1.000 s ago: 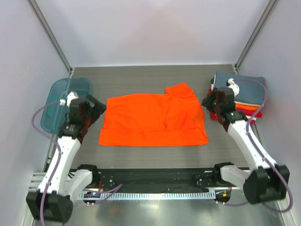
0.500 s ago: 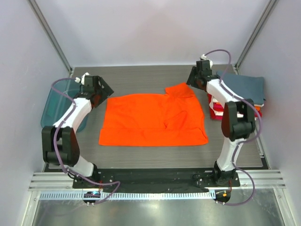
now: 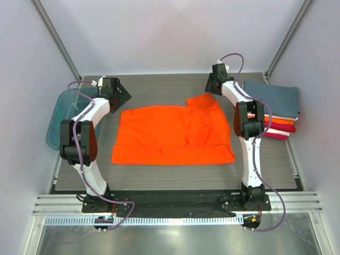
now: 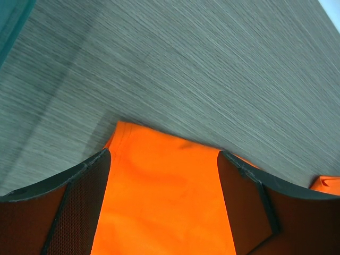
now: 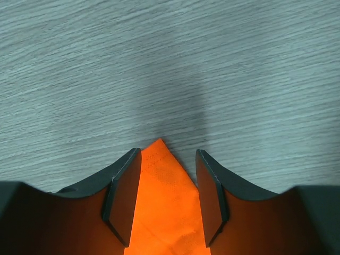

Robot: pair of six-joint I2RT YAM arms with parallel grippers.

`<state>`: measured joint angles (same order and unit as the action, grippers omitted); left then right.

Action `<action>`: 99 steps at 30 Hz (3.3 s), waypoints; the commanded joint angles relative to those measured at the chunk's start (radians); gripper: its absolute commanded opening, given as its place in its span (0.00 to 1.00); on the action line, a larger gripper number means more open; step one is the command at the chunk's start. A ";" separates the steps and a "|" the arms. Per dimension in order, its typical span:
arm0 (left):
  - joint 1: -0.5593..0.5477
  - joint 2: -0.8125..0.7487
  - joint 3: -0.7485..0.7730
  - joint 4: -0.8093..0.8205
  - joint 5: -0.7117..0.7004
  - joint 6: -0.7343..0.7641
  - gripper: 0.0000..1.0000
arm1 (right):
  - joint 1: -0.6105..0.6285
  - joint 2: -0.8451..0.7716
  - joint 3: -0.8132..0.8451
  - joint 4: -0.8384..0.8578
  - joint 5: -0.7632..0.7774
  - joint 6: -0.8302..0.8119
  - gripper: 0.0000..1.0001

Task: Fold and stack the t-shirts
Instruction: Fold the tshirt

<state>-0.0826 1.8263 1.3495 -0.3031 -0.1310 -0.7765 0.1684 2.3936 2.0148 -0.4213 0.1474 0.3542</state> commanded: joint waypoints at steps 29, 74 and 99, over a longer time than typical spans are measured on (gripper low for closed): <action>0.004 0.197 0.117 -0.001 -0.099 0.086 0.70 | 0.049 0.102 0.102 -0.034 0.136 -0.021 0.33; -0.028 -0.079 -0.322 0.653 -0.093 0.134 0.03 | -0.015 -0.008 -0.064 0.055 0.080 0.069 0.01; -0.059 0.180 0.037 0.210 -0.182 0.145 0.50 | -0.024 -0.020 -0.090 0.075 0.055 0.074 0.01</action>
<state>-0.1421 1.9701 1.3334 0.0162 -0.3290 -0.6357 0.1528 2.4126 1.9465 -0.3141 0.2062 0.4252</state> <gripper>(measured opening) 0.505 0.070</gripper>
